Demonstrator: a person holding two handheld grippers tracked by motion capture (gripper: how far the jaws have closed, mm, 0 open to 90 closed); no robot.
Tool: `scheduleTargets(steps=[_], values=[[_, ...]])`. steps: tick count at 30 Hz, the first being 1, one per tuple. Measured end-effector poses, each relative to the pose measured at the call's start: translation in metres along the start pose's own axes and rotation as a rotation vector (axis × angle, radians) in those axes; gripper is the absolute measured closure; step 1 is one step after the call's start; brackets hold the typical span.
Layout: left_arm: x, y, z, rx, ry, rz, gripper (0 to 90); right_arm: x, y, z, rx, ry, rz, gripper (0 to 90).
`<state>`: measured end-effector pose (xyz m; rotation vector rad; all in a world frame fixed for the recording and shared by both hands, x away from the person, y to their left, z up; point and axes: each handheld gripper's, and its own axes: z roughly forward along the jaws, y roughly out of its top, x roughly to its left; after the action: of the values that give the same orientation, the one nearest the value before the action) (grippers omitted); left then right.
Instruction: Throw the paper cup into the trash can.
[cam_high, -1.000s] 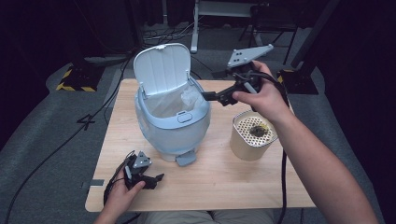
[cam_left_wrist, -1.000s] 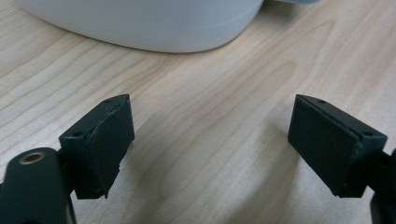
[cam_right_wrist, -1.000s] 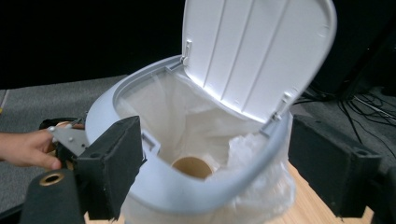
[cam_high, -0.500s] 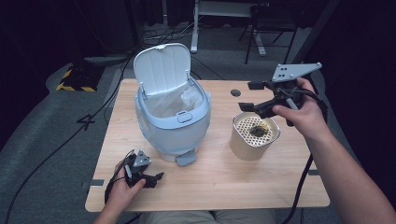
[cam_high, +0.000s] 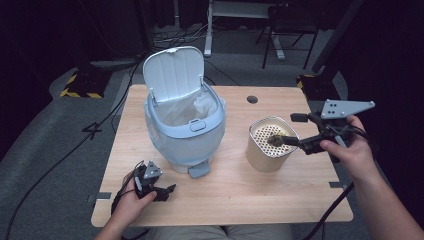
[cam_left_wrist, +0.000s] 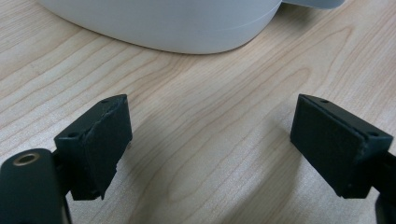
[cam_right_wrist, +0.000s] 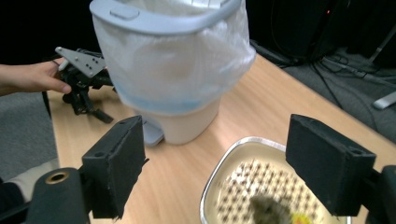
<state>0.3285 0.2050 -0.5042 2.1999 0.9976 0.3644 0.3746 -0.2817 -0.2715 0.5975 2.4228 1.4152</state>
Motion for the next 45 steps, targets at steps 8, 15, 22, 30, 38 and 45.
scheduleTargets(steps=[8, 15, 22, 30, 38, 45], values=[[-0.004, 0.001, 0.0, 0.004, 0.036, -0.017, 11.9, 0.008, -0.065, -0.01, -0.012, -0.091, 0.039, 20.5], [-0.004, 0.002, 0.002, 0.007, 0.032, -0.03, 10.3, 0.014, -0.122, 0.003, 0.059, -0.093, 0.102, 21.2], [-0.004, 0.002, 0.002, 0.008, 0.029, -0.03, 10.3, 0.013, -0.162, 0.017, 0.085, -0.156, 0.13, 22.2], [-0.005, 0.001, 0.001, 0.008, 0.042, -0.032, 10.3, 0.0, -0.202, 0.033, 0.143, -0.19, 0.177, 21.2], [-0.005, 0.0, 0.0, 0.004, 0.044, -0.04, 12.4, -0.013, -0.231, 0.045, 0.215, -0.224, 0.202, 20.9], [0.001, -0.002, -0.009, -0.038, 0.04, -0.056, 19.6, -0.014, -0.239, 0.048, 0.234, -0.243, 0.203, 18.6]])
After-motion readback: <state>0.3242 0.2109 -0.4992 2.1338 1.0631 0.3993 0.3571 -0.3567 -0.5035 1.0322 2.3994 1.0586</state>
